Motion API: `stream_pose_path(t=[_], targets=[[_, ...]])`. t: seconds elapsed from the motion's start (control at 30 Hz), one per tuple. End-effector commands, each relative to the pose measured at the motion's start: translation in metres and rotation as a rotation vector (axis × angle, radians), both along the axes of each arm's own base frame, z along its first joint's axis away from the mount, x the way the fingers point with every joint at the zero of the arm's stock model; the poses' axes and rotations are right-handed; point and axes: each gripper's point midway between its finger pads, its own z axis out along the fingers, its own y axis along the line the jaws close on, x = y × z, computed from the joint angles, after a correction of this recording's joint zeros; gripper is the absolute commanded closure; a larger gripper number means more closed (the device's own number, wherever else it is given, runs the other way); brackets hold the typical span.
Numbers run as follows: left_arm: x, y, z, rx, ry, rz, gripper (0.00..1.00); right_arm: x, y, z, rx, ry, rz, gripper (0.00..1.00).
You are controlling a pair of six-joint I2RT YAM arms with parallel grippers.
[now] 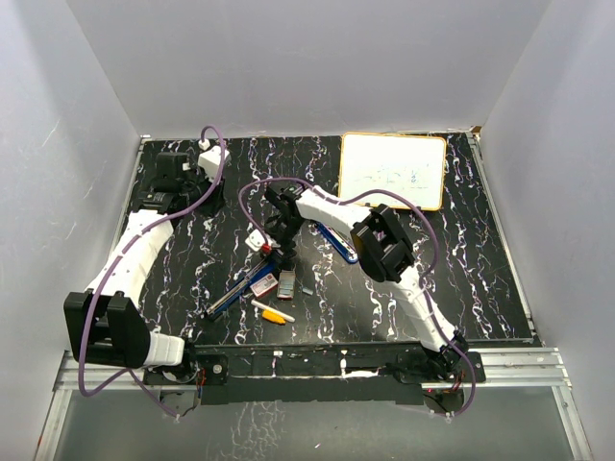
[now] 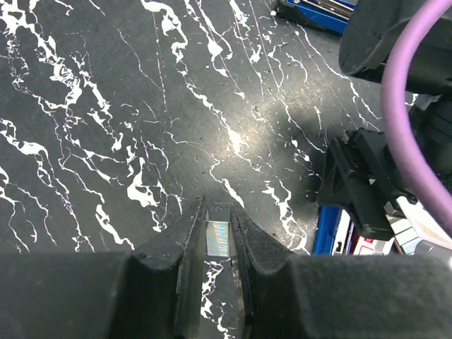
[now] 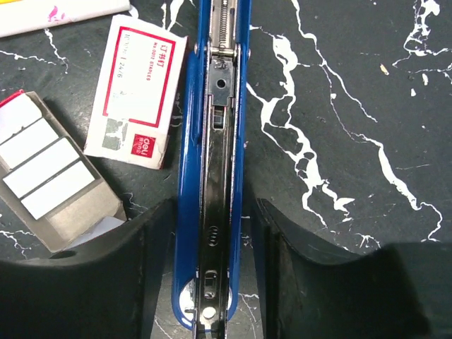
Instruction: Load the staples into the stapler
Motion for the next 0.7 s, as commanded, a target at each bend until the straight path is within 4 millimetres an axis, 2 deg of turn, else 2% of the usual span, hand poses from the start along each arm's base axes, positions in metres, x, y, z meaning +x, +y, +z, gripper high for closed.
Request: stream_pose_path(t=[0.0, 0.07, 0.17, 0.3, 0.47, 0.67], targets=[[-0.001, -0.009, 0.008, -0.037, -0.021, -0.041, 1.0, -0.003, 0.002, -0.019, -0.058, 0.032, -0.028, 0.46], [-0.001, -0.009, 0.008, -0.036, -0.027, -0.047, 1.0, 0.001, 0.006, -0.009, -0.038, 0.036, -0.06, 0.41], [-0.001, -0.011, 0.008, -0.033, -0.037, -0.07, 1.0, 0.011, 0.013, 0.016, 0.021, 0.029, -0.119, 0.35], [0.0, -0.019, 0.013, -0.044, -0.053, -0.101, 1.0, 0.029, 0.007, 0.051, 0.085, 0.051, -0.216, 0.32], [-0.006, -0.046, 0.013, -0.041, -0.053, -0.159, 1.0, 0.044, -0.022, 0.089, 0.118, 0.098, -0.344, 0.32], [-0.019, -0.079, -0.005, 0.006, -0.023, -0.143, 1.0, 0.063, -0.082, 0.129, 0.135, 0.115, -0.584, 0.32]])
